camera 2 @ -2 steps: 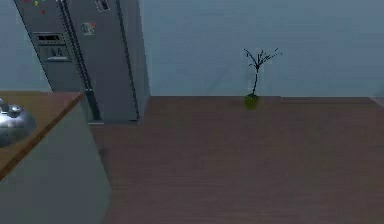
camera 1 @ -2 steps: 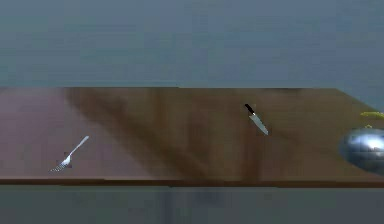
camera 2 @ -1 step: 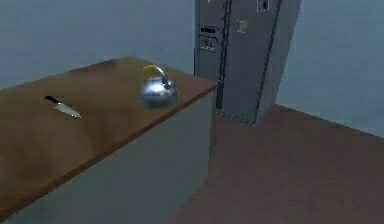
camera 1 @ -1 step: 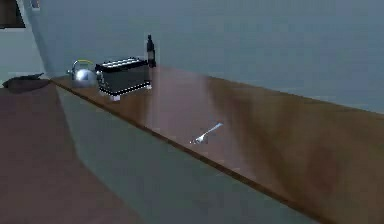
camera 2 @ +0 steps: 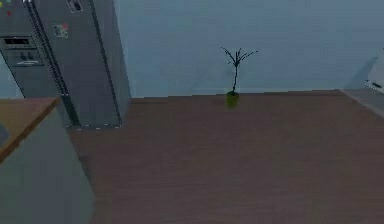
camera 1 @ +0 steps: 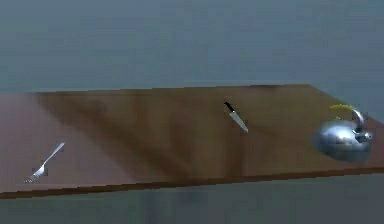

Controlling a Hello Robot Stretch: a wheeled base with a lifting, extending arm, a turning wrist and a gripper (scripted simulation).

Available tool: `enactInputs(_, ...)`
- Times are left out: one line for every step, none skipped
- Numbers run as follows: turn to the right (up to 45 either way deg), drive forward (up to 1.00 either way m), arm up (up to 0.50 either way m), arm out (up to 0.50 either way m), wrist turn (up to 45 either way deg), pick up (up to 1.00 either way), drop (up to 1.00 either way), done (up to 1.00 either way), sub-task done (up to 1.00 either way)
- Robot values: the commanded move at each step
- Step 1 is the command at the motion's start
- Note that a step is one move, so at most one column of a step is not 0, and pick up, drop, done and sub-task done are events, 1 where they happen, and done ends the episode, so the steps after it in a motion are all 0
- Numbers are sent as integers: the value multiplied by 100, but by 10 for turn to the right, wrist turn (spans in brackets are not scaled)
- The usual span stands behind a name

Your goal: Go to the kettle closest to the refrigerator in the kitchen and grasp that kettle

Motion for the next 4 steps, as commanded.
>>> enactInputs(330,0,0,0,0,0,0,0,0)
enactInputs(0,35,0,0,0,0,0,0,0)
enactInputs(-450,0,0,0,0,0,0,0,0)
enactInputs(-300,0,0,0,0,0,0,0,0)
